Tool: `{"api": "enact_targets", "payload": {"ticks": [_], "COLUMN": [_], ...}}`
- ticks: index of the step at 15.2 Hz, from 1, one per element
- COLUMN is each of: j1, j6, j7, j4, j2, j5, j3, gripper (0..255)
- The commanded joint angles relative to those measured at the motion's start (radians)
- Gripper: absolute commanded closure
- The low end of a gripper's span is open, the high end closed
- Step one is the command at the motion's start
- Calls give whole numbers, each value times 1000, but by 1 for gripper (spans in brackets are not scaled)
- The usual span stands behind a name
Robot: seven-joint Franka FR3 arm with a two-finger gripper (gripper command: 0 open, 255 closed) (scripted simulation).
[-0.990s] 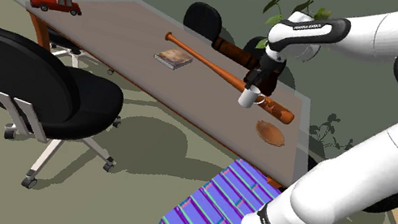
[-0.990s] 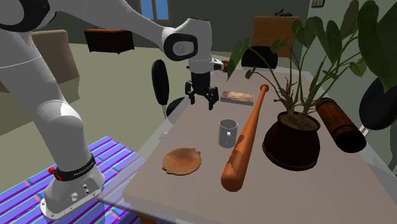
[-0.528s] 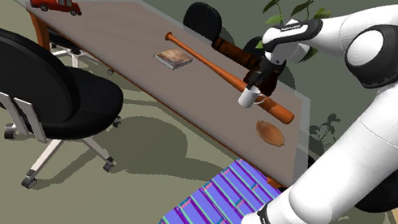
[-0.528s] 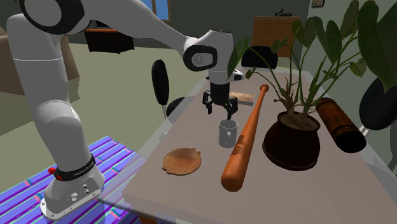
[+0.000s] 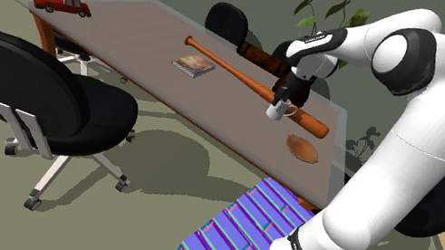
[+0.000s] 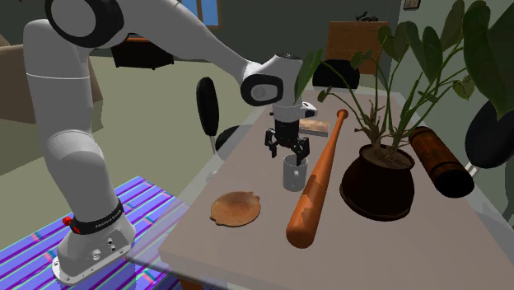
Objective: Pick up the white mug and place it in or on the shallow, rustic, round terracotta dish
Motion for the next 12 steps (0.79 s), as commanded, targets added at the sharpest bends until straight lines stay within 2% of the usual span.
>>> {"api": "enact_targets", "payload": {"ticks": [1, 7, 8, 12], "j1": [0, 0, 0, 0], "j6": [11, 10, 10, 10], "j7": [-2, -2, -2, -2], "j4": [-8, -8, -8, -8], "j2": [3, 3, 3, 3], "j5": [3, 3, 3, 3], "j3": [1, 1, 1, 1], "gripper": [0, 0, 255, 255]}}
